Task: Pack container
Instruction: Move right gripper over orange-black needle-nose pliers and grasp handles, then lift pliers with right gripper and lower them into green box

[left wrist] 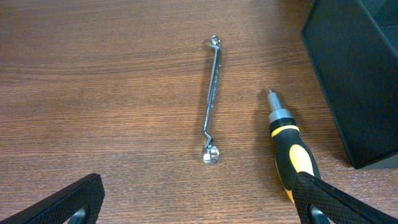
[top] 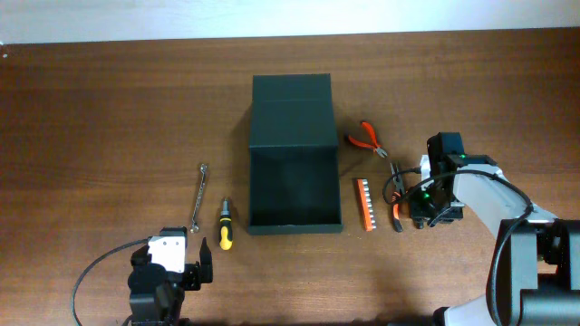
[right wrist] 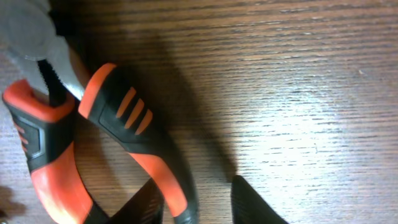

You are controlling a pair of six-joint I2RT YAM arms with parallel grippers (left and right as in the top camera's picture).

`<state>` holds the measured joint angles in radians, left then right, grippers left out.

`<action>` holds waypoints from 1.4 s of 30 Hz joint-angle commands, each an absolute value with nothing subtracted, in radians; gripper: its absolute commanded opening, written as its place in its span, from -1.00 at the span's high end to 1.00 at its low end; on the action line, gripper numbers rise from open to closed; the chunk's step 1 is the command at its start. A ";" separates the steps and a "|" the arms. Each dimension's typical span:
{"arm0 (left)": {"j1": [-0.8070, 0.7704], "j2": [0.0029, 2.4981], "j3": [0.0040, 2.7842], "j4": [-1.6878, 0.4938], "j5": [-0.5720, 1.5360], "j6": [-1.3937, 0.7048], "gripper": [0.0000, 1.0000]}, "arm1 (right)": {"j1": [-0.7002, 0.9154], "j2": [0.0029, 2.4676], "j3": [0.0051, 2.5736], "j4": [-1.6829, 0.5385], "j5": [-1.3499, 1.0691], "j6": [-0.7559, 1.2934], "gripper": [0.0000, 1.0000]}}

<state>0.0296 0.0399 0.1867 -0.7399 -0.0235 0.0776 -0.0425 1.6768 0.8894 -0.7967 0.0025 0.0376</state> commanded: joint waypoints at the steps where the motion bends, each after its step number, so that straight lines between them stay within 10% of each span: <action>1: 0.036 0.033 0.182 -0.737 -0.022 0.065 -0.98 | -0.046 1.675 0.884 -0.789 0.007 0.042 0.40; 10: 0.036 0.033 0.182 -0.737 -0.022 0.065 -0.99 | -0.046 1.675 0.875 -0.770 -0.013 0.042 0.92; 29: 0.036 0.033 0.182 -0.737 -0.022 0.065 -0.99 | -0.023 1.549 1.143 -0.995 -0.056 -0.034 0.92; 42: 0.036 0.033 0.182 -0.737 -0.022 0.065 -0.99 | 0.437 1.527 1.311 -1.058 -0.113 -0.233 0.92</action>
<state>0.0296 0.0399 0.1867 -0.7399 -0.0235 0.0776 0.3653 1.5398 1.2865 -1.0698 -0.0853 -0.1890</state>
